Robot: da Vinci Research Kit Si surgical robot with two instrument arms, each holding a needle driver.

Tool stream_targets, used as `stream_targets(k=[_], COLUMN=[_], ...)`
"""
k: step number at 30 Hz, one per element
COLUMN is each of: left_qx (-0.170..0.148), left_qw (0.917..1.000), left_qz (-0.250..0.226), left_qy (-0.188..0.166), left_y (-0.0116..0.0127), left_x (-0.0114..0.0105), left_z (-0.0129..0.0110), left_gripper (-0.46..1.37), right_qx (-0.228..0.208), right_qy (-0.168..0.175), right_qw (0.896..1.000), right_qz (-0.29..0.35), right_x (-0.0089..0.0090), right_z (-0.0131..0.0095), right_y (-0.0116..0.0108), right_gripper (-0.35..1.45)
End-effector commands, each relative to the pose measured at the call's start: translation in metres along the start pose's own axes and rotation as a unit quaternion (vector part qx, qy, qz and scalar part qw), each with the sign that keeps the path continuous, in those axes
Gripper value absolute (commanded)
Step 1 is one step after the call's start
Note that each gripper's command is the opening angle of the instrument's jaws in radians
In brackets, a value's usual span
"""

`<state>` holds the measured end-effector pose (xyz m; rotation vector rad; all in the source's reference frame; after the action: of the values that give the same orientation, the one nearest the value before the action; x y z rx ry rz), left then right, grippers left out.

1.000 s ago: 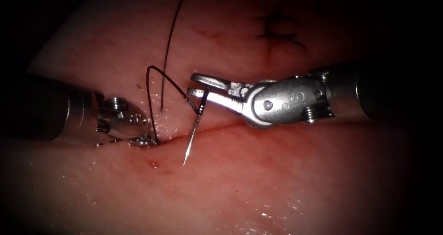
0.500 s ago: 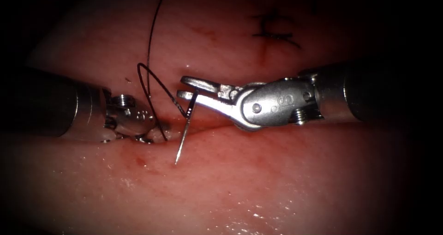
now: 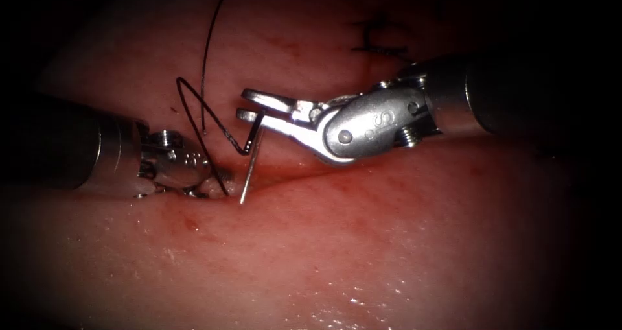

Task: Wound Closure
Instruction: Insert left grippers into wound and widen opening, then insert needle into flesh beneath wound

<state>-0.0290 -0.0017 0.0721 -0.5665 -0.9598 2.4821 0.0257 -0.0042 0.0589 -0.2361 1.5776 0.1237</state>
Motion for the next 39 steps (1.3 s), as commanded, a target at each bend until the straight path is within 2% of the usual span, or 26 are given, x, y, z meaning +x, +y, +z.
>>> stream_targets(k=[1,11,22,29,33,37,38,39], left_qx=[0.002,0.002,0.004,0.01,0.024,0.048,0.051,0.051], left_qw=[1.0,1.0,0.9999,0.9997,0.9993,0.9985,0.9984,0.9983], left_qz=[0.002,0.0,-0.005,-0.005,-0.01,-0.016,-0.018,-0.019], left_qy=[0.0,0.002,0.013,0.021,0.026,0.021,0.02,0.019], left_y=[0.0,0.0004,0.0008,0.0006,0.0006,0.0013,0.0016,0.0019], left_x=[0.0,0.0003,0.0009,0.0012,0.0011,0.0009,0.0009,0.0009], left_z=[0.0,-0.0004,-0.0017,-0.0025,-0.0038,-0.0056,-0.0061,-0.0067], left_gripper=[0.9,0.91,0.91,0.89,0.65,0.3,0.25,0.3], right_qx=[-0.003,0.002,0.004,-0.003,-0.005,-0.005,-0.005,-0.005], right_qy=[0.001,-0.003,-0.004,-0.001,-0.002,-0.001,-0.001,-0.001], right_qw=[1.0,1.0,1.0,1.0,1.0,1.0,1.0,1.0], right_qz=[-0.002,-0.012,-0.024,-0.015,-0.012,-0.013,-0.01,-0.01], right_x=[0.0001,-0.0011,-0.0021,-0.0015,-0.0012,-0.0013,-0.0013,-0.0013], right_z=[0.0,0.0001,0.0016,0.0027,0.0035,0.0038,0.0038,0.0038], right_y=[0.0001,-0.001,-0.0041,-0.0048,-0.0051,-0.0052,-0.0051,-0.0051], right_gripper=[-0.35,-0.35,-0.35,-0.35,-0.35,-0.35,-0.35,-0.35])
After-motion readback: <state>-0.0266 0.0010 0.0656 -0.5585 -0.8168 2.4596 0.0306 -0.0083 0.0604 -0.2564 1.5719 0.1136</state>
